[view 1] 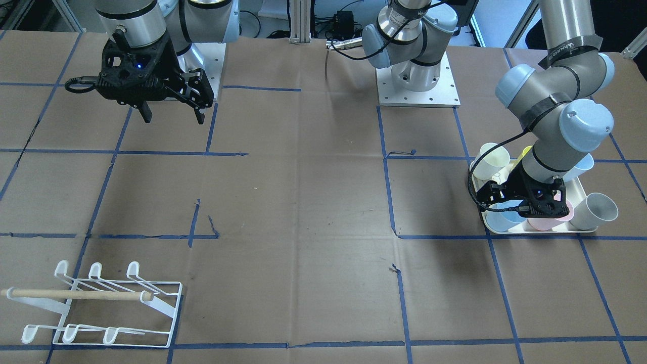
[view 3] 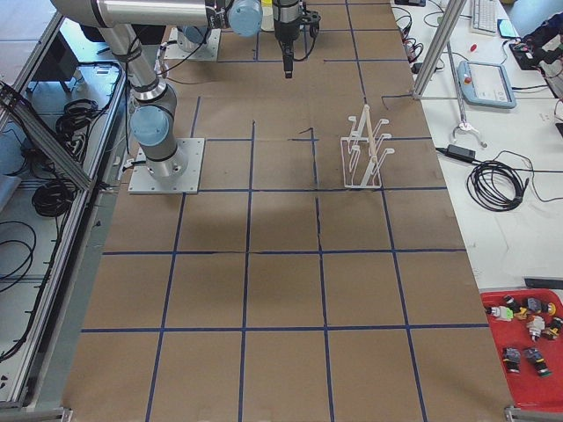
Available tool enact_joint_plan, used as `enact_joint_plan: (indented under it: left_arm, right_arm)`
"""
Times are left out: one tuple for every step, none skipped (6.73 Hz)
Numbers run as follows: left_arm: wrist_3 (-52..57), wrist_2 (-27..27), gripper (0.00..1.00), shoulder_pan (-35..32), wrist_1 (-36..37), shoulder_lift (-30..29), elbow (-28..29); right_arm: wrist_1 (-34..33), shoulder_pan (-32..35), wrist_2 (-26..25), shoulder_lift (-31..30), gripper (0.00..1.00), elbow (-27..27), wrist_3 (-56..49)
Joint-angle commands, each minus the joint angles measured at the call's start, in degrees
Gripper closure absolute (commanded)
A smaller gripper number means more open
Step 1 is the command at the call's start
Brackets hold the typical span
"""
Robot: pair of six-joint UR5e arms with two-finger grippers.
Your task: Transfer IKEA cup to right arm and place on rack
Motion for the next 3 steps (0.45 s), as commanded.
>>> enact_joint_plan:
  left_arm:
    - [-0.6, 0.0, 0.00, -0.7, 0.1, -0.5, 0.0]
    - [-0.6, 0.1, 0.05, -0.6, -0.3, -0.5, 0.0]
    - [-0.1, 0.6, 0.25, -0.6, -0.3, -0.7, 0.1]
  right_arm:
    - [0.1, 0.0, 0.0, 0.0, 0.00, 0.0, 0.0]
    - [0.0, 0.0, -0.1, 0.0, 0.00, 0.0, 0.0]
    - [0.0, 0.0, 0.0, 0.0, 0.00, 0.0, 0.0]
